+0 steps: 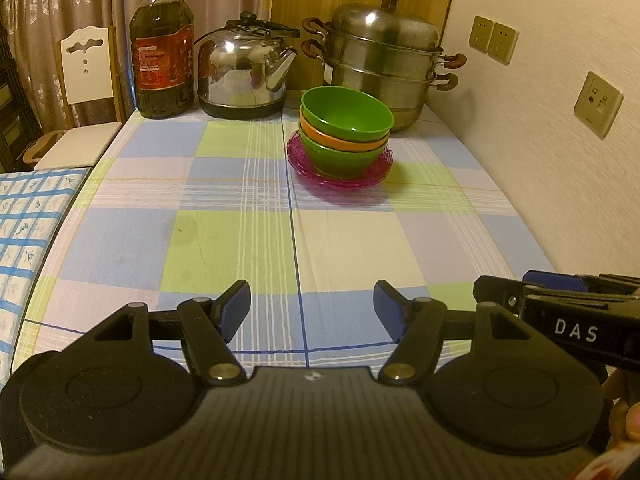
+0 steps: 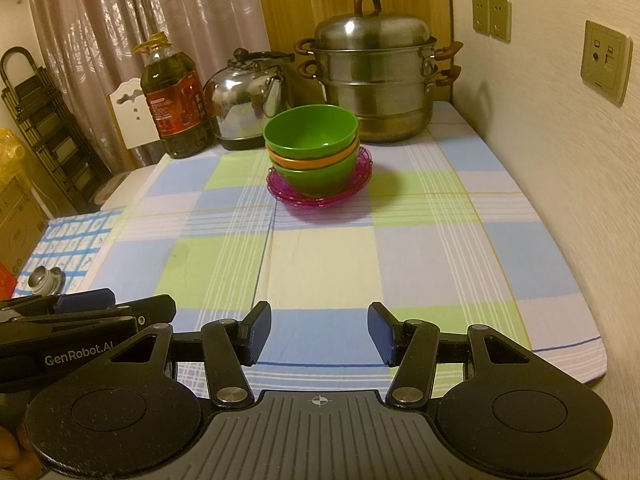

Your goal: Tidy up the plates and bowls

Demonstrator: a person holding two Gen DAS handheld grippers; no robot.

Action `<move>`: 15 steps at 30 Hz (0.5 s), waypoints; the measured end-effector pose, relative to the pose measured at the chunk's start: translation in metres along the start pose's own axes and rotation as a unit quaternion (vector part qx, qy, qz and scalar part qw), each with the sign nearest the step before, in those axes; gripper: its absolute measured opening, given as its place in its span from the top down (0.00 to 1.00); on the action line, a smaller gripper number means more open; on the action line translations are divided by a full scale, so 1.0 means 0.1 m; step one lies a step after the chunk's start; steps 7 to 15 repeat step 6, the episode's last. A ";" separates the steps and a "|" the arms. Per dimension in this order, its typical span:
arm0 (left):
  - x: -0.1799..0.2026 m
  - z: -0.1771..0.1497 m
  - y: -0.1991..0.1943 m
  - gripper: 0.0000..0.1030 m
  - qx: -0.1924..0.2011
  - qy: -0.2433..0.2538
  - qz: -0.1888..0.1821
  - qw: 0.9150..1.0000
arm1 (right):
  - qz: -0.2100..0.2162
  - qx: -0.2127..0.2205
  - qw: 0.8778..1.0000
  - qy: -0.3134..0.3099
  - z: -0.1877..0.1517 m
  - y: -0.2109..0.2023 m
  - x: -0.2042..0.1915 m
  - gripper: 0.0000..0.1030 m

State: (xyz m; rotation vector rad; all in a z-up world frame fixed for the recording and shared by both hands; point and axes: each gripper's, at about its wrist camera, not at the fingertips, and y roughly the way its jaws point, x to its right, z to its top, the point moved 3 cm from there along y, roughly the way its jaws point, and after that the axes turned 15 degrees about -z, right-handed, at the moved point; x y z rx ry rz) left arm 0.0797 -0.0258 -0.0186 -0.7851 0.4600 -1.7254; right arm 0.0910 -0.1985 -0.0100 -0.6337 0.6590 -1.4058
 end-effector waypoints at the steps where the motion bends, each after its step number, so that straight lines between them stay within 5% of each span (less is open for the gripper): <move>1: 0.00 0.00 -0.01 0.36 0.004 0.000 -0.001 1.000 | 0.000 0.000 1.000 0.000 0.00 0.00 0.00 0.48; 15: -0.02 0.00 -0.02 0.35 0.011 0.002 0.000 1.000 | -0.001 0.000 1.000 0.001 -0.01 0.00 0.01 0.48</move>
